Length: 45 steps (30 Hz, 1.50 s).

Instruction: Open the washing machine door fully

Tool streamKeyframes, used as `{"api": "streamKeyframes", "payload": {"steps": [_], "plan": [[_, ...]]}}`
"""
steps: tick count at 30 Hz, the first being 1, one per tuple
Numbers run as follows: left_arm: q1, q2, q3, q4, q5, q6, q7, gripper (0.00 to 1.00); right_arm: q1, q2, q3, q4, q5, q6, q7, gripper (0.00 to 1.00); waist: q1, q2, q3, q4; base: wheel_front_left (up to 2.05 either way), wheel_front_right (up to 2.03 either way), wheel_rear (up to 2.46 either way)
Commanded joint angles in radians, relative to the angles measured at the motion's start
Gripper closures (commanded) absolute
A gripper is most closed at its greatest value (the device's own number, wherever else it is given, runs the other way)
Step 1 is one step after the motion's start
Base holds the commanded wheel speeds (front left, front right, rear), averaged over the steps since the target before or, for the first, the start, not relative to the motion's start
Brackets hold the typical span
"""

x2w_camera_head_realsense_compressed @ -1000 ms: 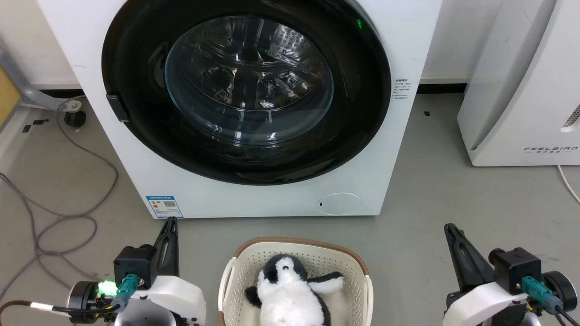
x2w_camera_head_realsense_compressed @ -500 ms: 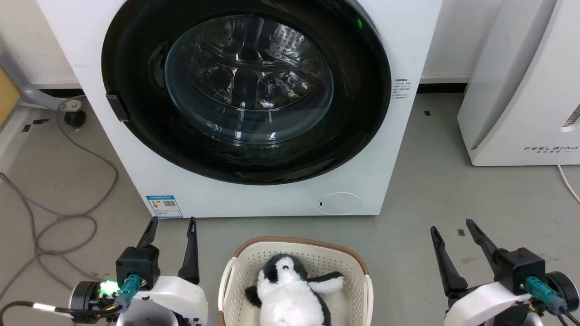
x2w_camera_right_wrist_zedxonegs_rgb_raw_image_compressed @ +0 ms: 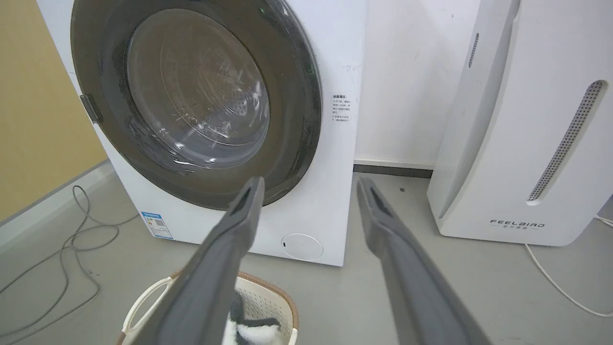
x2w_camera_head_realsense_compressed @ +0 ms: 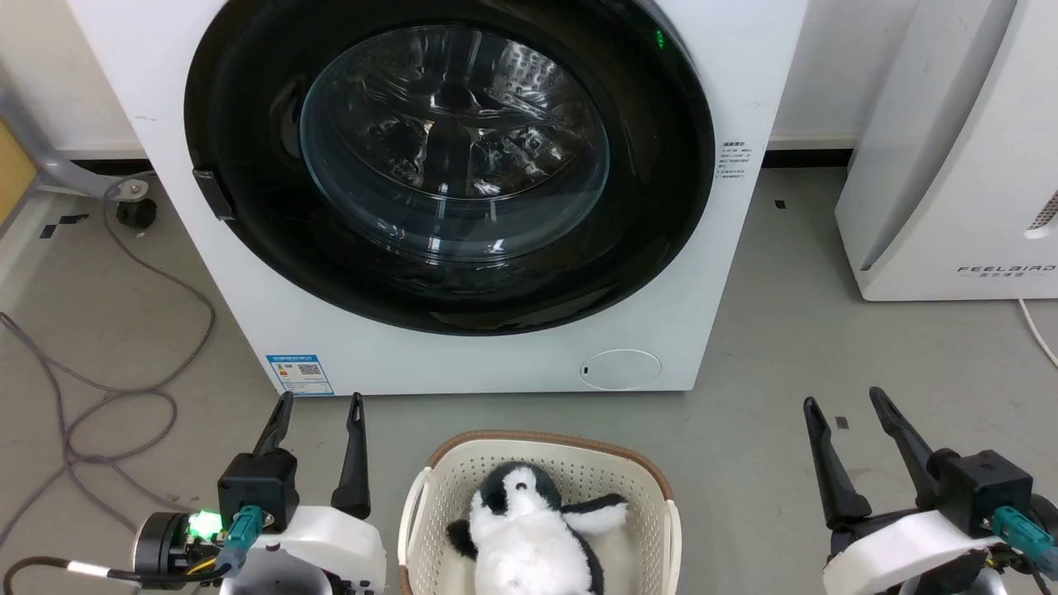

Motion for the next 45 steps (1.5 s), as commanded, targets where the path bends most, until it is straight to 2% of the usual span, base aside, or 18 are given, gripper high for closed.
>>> {"api": "streamKeyframes", "payload": {"steps": [1, 12, 13, 14, 17, 22, 30, 37, 45], "plan": [[-0.005, 0.0, -0.006, 0.0, -0.005, 0.008, -0.01, 0.0, -0.003, 0.0, -0.005, -0.01, 0.014, 0.0, -0.009, 0.0, 0.0, 0.0, 0.0, 0.0, 0.0, 0.0, 0.0], [-0.008, 0.0, -0.021, 0.001, -0.008, 0.026, -0.033, 0.0, -0.007, 0.0, -0.012, -0.024, 0.063, 0.0, -0.032, 0.0, 0.0, 0.0, 0.003, 0.003, 0.0, 0.0, 0.0], [-0.008, 0.0, -0.023, 0.001, -0.008, 0.028, -0.035, 0.0, -0.007, 0.0, -0.013, -0.025, 0.067, 0.0, -0.034, 0.55, 0.0, 0.0, 0.003, 0.003, 0.0, 0.0, 0.0], [-0.008, 0.0, -0.024, 0.002, -0.008, 0.029, -0.037, 0.0, -0.007, 0.0, -0.014, -0.027, 0.074, 0.0, -0.036, 1.0, 0.0, 0.0, 0.004, 0.004, 0.0, 0.0, 0.0], [-0.008, 0.0, -0.028, 0.003, -0.009, 0.034, -0.043, 0.0, -0.008, 0.0, -0.015, -0.028, 0.111, 0.0, -0.042, 1.0, 0.0, 0.0, 0.005, 0.005, 0.0, 0.0, 0.0], [-0.009, 0.0, -0.034, 0.005, -0.011, 0.042, -0.054, 0.0, -0.009, 0.0, -0.018, -0.015, 0.245, 0.0, -0.052, 1.0, 0.0, 0.0, 0.006, 0.006, 0.0, 0.0, 0.0], [-0.011, 0.0, -0.039, 0.005, -0.01, 0.052, -0.07, 0.0, -0.015, 0.0, -0.005, 0.031, 0.605, 0.0, -0.069, 1.0, 0.0, 0.0, 0.009, 0.009, 0.0, 0.0, 0.0], [-0.016, 0.0, -0.044, 0.004, -0.007, 0.059, -0.085, 0.0, -0.044, 0.001, -0.011, 0.058, 0.856, 0.0, -0.056, 1.0, 0.0, 0.0, 0.018, 0.012, 0.0, 0.0, 0.0], [-0.028, 0.001, -0.053, 0.001, -0.004, 0.068, -0.102, 0.0, -0.114, -0.004, -0.071, 0.112, 1.0, 0.0, 0.026, 1.0, 0.0, 0.0, 0.041, 0.024, 0.0, 0.0, 0.0]]}}
